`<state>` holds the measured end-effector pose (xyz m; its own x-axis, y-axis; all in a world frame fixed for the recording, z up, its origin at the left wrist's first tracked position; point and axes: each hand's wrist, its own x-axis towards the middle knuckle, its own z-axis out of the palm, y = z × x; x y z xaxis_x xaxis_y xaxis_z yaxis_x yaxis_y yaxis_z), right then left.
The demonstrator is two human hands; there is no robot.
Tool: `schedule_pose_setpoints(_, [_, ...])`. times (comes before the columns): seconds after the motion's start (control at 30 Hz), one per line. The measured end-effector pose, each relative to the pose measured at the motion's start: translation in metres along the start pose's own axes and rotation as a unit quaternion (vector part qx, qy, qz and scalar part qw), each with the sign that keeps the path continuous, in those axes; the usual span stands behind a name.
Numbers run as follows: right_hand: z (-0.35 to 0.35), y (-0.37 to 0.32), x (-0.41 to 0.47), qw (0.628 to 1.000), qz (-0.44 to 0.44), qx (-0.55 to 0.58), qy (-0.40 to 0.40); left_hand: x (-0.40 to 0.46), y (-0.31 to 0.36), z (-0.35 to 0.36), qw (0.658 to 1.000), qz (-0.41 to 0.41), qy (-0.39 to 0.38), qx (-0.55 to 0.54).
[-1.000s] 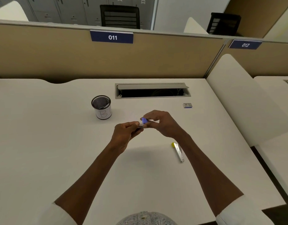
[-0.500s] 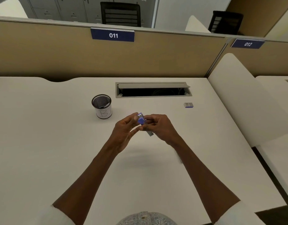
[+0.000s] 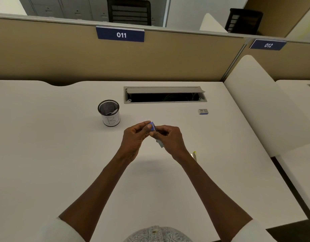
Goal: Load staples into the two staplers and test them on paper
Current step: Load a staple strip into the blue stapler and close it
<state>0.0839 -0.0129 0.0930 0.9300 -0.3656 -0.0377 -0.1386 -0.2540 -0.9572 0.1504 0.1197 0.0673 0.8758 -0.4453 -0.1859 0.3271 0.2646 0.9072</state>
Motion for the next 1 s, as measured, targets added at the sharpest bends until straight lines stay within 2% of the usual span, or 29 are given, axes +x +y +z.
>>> schedule_pose_setpoints(0.23, [0.003,0.002,0.001,0.999,0.016,-0.027,-0.017,-0.002,0.0,-0.003,1.0,-0.019,0.01,0.02])
schedule_pose_setpoints(0.4, [0.019,0.011,-0.007,0.996,0.002,-0.09,-0.02,-0.002,-0.005,-0.006,0.994,-0.063,0.058,0.064])
schedule_pose_setpoints(0.6, [0.029,0.029,-0.023,0.994,0.104,-0.022,-0.03,-0.005,-0.019,-0.02,0.987,-0.129,0.07,0.061])
schedule_pose_setpoints(0.77, [0.04,0.046,-0.03,0.979,0.177,-0.1,0.002,-0.015,-0.037,-0.033,0.98,-0.189,0.037,0.041])
schedule_pose_setpoints(0.9, [0.054,0.06,-0.036,0.954,0.209,-0.214,0.025,-0.017,-0.051,-0.05,0.968,-0.164,0.118,0.148])
schedule_pose_setpoints(1.0, [0.064,0.07,-0.041,0.938,0.205,-0.279,0.029,-0.019,-0.056,-0.065,0.943,-0.129,0.18,0.247])
